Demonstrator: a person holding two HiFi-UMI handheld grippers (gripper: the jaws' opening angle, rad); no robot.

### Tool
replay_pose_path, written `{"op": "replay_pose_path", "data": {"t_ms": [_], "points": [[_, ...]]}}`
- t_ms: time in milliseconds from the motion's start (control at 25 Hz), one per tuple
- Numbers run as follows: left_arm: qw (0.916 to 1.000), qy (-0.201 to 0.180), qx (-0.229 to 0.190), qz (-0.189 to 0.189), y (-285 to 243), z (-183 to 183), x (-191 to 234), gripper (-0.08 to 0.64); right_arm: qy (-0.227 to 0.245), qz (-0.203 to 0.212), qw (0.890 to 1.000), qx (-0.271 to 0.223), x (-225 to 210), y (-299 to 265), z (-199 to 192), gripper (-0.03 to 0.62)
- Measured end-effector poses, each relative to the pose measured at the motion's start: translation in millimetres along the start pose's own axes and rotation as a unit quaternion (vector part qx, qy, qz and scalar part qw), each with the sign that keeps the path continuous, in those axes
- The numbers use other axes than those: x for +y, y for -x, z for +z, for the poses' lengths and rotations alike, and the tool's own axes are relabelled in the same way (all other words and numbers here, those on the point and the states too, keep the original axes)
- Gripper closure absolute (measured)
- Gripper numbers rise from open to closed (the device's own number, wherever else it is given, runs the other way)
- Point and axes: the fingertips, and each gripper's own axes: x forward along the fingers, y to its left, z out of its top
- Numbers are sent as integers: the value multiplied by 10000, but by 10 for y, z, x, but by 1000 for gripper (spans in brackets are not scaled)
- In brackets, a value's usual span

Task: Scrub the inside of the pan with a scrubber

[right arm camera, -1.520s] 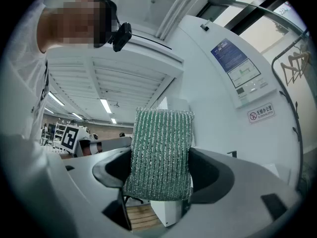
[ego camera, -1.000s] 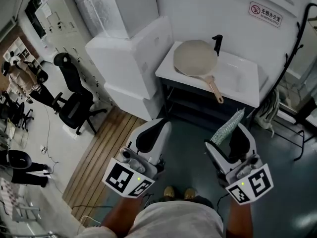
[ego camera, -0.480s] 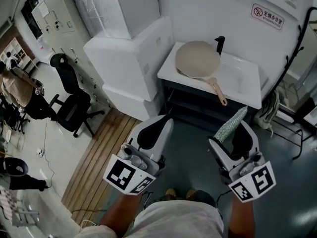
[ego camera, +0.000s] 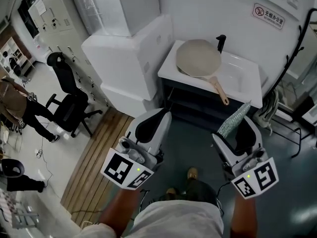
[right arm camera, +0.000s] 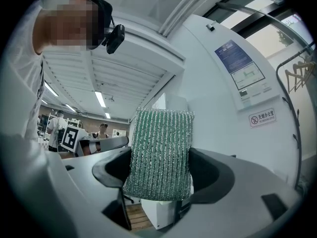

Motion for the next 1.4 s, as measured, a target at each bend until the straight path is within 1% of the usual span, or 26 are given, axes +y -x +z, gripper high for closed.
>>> {"op": "replay_pose_path", "data": {"t_ms": [160,360,640,880,1160,1400], "points": [[10000,-55,12,45,-83,-35,123,543,10,44,10000,-10,-106,-137,-36,239],[9998,-118,47,139,-293,-136,341,543,-9,104,9999,-49,-381,-359,-110,240],[9994,-228,54,266,-785,-269,645,543,77,145,9998,-83,-925,-718,-145,239],[9989,-282,64,380,-1331,-427,861,543,96,243,9996,-111,-1467,-1023,-191,239],[9975,-374,145,588,-1941,-590,1043,543,28,429,9991,-45,-2100,-1373,-249,240],[9952,-433,217,846,-2264,-690,1201,543,6,581,9983,-20,-2447,-1634,-246,239]]}}
